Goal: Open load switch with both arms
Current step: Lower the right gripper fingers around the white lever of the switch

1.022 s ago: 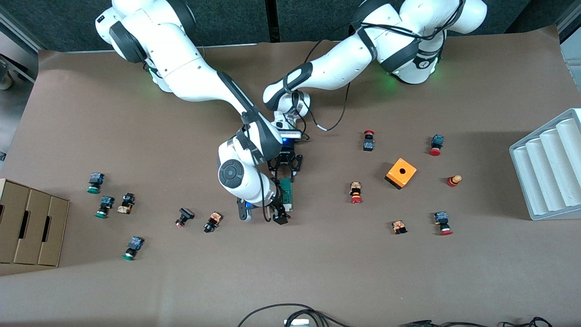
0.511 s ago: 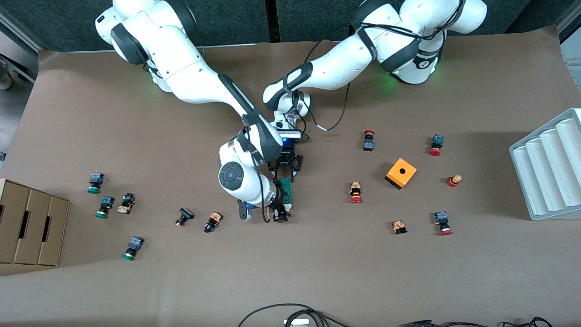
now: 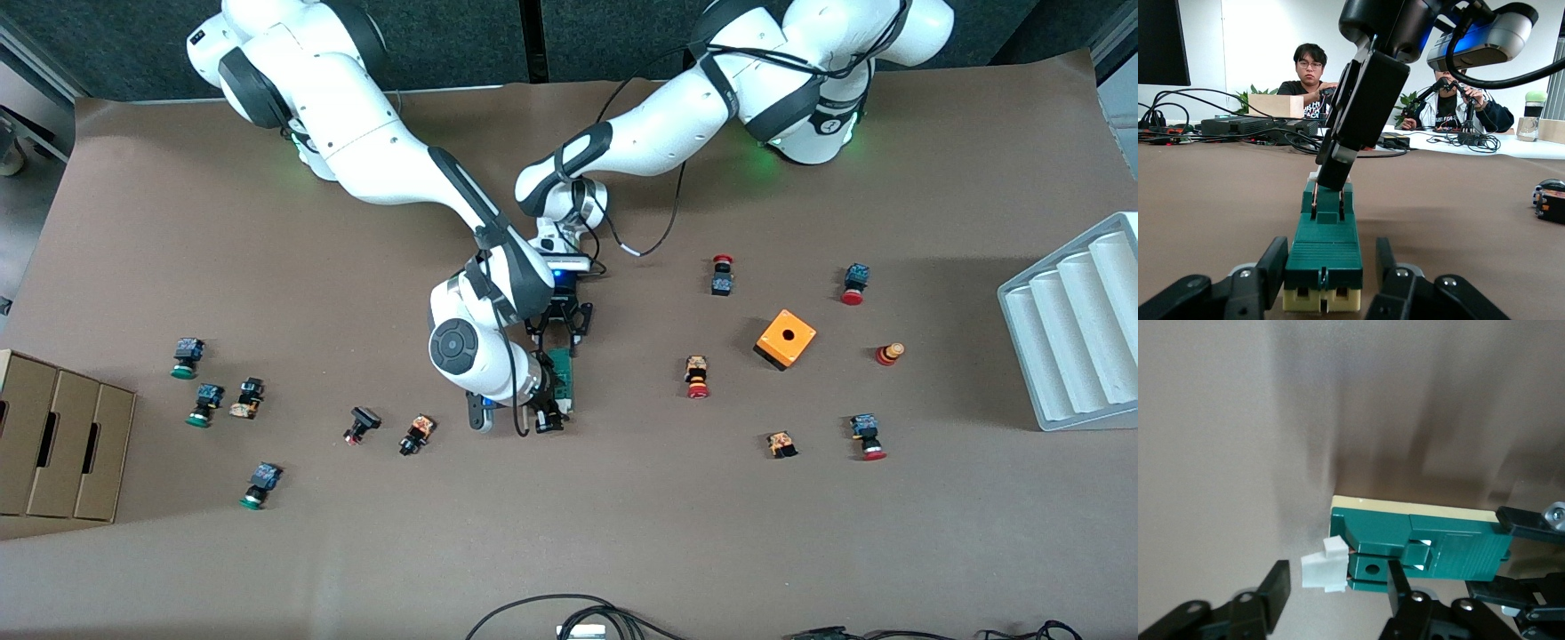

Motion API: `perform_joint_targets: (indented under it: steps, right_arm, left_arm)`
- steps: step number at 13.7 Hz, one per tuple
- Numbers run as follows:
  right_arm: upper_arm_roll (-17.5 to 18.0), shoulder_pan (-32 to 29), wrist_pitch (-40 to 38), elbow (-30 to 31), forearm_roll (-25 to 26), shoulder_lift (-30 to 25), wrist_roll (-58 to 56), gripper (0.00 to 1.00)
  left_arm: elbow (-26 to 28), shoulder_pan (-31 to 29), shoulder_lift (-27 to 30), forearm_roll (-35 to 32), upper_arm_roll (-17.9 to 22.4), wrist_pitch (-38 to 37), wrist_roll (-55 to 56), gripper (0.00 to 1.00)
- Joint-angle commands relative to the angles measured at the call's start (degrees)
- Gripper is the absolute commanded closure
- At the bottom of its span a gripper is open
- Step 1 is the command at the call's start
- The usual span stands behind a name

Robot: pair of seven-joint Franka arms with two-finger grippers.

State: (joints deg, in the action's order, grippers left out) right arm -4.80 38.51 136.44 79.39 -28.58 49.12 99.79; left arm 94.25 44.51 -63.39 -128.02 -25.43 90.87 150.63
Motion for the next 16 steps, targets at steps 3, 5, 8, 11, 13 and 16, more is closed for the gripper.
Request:
perform_joint_targets:
  steps: [3,5,8,11,13,16]
  right_arm:
    - [-0.3,0.2,-2.4,-2.0,-2.4,1.3,0.2,0.47]
    - [-0.3,0.2,-2.6,-2.0,-2.7,1.2,0.4,0.51]
    - [-0.3,0.2,-2.6,-1.7,-2.9,1.2,0.4,0.52]
    - [-0.2,0.2,-2.6,-1.3,-2.8,1.2,0.4,0.52]
    - [-0.2,0.2,-2.6,-1.2,-2.9,0.9,0.5,0.52]
    - [0.3,0.3,-2.6,-0.6,-2.9,0.5,0.5,0.52]
  left_arm:
    - [-3.4,0.5,-5.1,-0.7,0.6,1.2,2.1,0.4]
    - [-3.4,0.5,-5.2,-0.7,0.6,1.2,2.1,0.4]
    - [-3.3,0.5,-5.2,-0.8,0.6,1.2,2.2,0.4]
    - [-3.3,0.5,-5.1,-0.8,0.6,1.2,2.1,0.4]
    - [-3.4,0.5,-5.1,-0.8,0.6,1.2,2.1,0.4]
    - [-3.4,0.5,-5.1,-0.7,0.6,1.2,2.1,0.4]
